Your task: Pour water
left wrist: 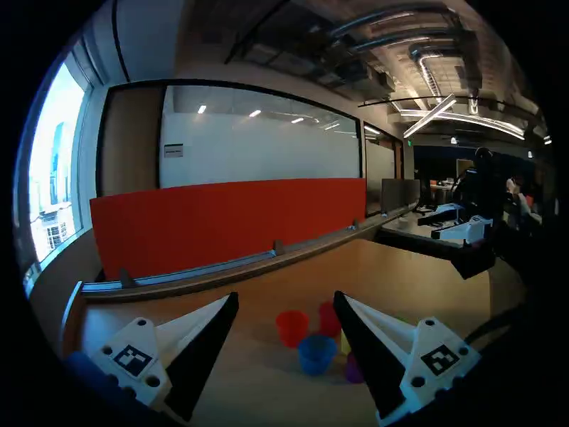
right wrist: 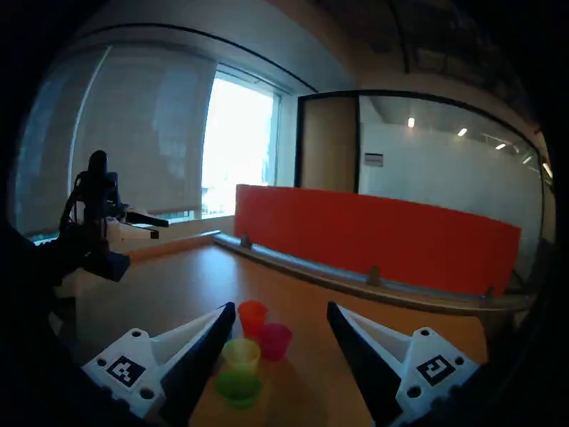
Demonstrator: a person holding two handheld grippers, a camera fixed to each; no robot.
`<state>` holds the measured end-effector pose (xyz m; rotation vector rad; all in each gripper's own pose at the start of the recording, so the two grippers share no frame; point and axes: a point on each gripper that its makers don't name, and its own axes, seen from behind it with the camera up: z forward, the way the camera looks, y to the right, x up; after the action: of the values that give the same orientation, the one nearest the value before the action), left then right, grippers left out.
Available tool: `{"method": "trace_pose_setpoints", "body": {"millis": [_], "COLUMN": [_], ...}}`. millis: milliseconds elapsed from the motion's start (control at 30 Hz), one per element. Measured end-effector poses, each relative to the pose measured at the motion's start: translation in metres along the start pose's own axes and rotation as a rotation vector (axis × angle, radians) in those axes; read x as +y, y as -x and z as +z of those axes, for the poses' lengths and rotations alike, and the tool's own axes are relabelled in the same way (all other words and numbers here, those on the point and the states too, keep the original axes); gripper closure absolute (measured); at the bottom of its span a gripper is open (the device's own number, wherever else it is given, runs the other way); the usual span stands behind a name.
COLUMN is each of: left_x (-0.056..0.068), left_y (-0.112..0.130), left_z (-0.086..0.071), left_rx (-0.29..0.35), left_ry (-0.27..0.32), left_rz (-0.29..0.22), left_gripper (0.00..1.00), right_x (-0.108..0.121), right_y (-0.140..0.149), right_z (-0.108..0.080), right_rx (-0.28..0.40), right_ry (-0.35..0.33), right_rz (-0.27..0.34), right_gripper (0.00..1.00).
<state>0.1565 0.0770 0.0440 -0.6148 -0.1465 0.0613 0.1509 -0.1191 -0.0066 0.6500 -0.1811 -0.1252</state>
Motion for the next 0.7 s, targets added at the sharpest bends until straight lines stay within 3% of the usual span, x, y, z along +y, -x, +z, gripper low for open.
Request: {"method": "trace_pose_setpoints", "body": {"millis": [400,700], "left_x": [0.008,0.013], "left_y": [0.038,0.061], "left_z": [0.017,0.031], "left_rx": [-0.106,-0.160], "left_ry": [0.062,0.097], "left_rz": [0.055,0.072], "left_gripper": [0.01,0.01], "right_x": [-0.017,-0.027], "right_y": [0.036,0.059], "right_z": [-0.005,-0.001], "right_rx": [-0.115,-0.157], "right_ry": [-0.064,-0.102], "right_rz": [-0.070,-0.052], "right_gripper": [0.00,0.00]}}
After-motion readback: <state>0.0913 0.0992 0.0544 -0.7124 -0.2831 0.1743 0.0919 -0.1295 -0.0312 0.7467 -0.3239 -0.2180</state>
